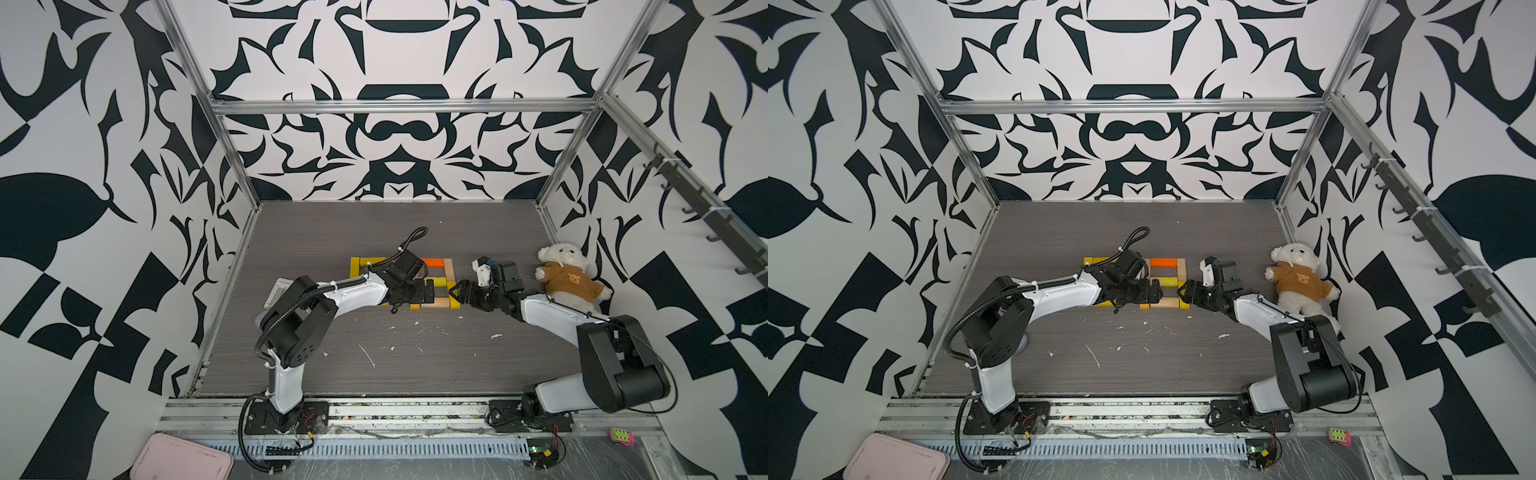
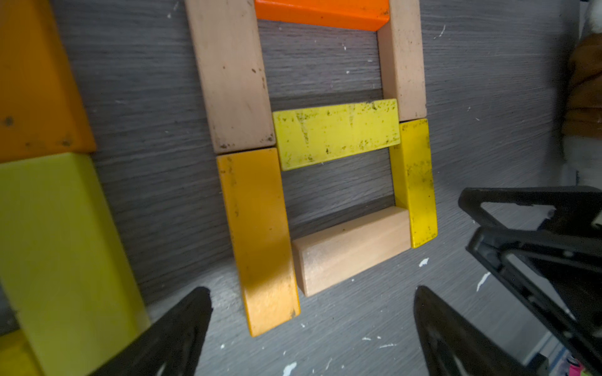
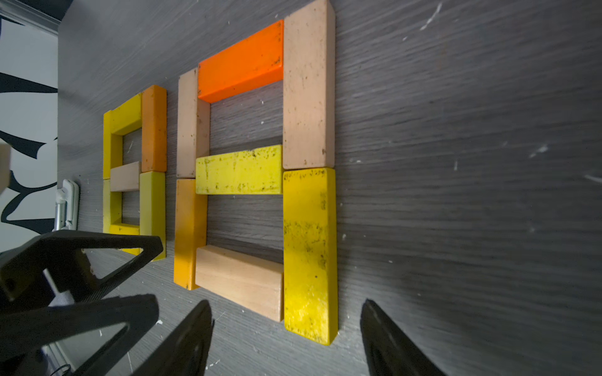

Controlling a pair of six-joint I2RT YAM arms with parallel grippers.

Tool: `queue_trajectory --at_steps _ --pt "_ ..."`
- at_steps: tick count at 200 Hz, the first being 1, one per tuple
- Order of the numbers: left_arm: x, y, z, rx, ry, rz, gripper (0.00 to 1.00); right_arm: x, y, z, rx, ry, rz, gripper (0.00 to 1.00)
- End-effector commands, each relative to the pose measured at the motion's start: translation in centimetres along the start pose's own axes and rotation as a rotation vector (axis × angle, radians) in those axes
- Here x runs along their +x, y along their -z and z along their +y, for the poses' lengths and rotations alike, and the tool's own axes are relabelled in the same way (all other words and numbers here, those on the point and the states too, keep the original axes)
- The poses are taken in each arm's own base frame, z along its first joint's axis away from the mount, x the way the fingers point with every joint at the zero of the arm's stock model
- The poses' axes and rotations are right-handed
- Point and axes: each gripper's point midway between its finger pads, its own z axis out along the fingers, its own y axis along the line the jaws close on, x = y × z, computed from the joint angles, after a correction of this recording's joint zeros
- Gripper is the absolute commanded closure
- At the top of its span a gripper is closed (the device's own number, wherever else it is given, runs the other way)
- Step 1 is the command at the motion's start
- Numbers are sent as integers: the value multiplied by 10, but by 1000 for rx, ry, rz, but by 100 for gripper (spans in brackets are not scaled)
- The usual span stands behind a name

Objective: Assemble the number 8 with building blocks
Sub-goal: Adjust the building block at the center of the board.

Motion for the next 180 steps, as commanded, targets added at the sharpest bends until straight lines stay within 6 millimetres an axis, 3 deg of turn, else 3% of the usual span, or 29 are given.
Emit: queue_trajectory --at_steps 1,53,180 --pt "-3 -4 -4 10 15 17 1 -10 -5 7 -39 28 -16 25" --pt "-4 -8 3 -10 35 20 1 -11 -11 8 -63 25 -12 26" --pt "2 -16 -2 21 52 64 1 -5 -14 15 -115 30 10 26"
